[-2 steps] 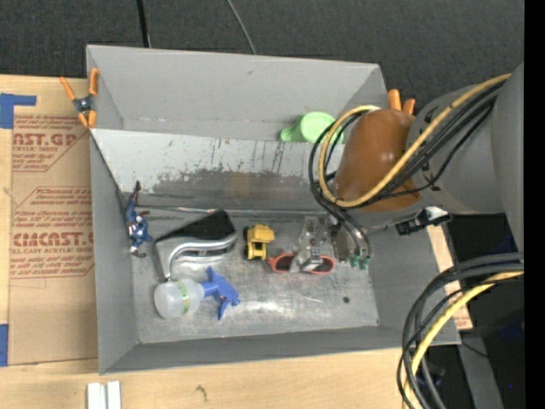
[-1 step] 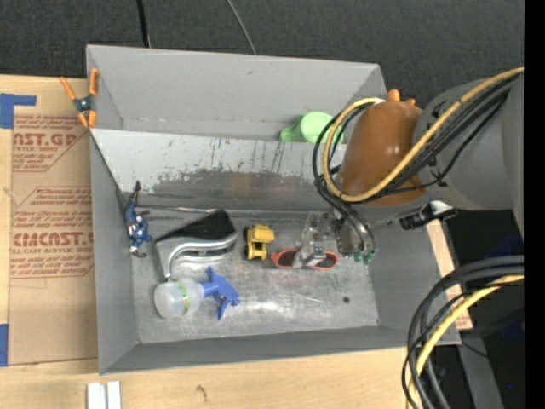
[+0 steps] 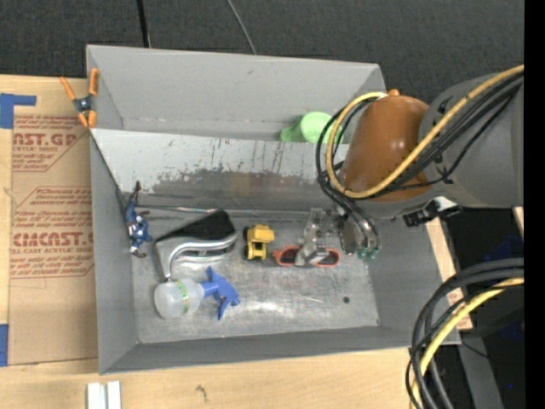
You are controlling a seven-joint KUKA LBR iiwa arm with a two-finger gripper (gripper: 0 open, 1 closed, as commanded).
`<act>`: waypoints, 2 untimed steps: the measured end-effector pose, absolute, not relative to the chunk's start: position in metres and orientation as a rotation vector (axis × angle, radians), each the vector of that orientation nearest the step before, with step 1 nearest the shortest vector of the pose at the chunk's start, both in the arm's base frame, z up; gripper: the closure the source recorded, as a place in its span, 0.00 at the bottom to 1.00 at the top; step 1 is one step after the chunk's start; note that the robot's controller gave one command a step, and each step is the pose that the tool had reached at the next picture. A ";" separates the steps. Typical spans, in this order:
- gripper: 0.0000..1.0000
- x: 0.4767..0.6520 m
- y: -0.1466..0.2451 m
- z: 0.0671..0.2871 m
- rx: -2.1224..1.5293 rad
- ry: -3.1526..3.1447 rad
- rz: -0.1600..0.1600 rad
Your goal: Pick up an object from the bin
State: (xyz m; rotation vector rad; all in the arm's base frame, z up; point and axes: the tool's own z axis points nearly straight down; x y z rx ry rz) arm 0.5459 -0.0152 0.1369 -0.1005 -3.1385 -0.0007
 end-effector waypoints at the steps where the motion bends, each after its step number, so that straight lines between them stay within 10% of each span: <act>1: 1.00 0.546 -0.015 0.150 -0.101 -3.140 -0.001; 2: 1.00 0.546 -0.015 0.161 -0.101 -3.139 -0.001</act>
Offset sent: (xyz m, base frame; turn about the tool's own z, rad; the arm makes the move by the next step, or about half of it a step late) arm 0.0000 0.0001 0.0618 0.0000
